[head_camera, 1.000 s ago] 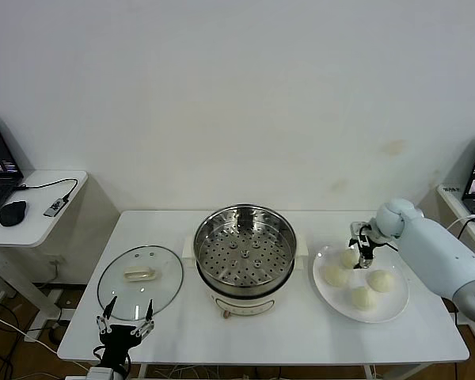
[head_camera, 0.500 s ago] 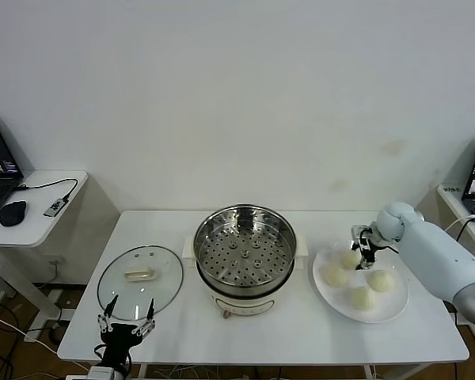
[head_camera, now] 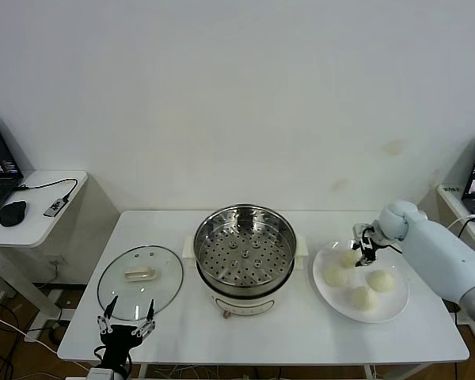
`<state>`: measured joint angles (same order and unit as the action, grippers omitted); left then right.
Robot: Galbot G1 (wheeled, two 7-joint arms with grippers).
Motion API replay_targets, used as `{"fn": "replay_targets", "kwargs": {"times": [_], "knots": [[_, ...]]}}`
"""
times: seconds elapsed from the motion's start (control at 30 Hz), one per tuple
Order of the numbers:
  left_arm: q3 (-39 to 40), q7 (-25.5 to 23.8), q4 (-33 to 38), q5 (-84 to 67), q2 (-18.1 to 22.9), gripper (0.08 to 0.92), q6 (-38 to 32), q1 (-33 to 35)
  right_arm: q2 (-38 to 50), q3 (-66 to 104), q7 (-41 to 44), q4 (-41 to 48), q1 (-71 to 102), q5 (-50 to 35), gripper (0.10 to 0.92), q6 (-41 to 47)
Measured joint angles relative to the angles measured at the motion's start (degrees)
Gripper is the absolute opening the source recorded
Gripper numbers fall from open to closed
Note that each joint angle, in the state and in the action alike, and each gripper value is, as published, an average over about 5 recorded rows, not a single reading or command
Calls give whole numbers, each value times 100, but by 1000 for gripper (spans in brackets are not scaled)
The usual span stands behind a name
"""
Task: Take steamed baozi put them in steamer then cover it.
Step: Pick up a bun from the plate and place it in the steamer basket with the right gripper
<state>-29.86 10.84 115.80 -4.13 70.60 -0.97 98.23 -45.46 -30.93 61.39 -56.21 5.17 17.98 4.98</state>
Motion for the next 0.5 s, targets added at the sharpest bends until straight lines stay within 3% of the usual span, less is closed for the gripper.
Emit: {"fn": "replay_targets", "kwargs": {"times": [0.5], "knots": [[90,-50,139,-184,-149,823,68,-12,983,-1533,163,-1483,-1905,-1591,508,266]]}}
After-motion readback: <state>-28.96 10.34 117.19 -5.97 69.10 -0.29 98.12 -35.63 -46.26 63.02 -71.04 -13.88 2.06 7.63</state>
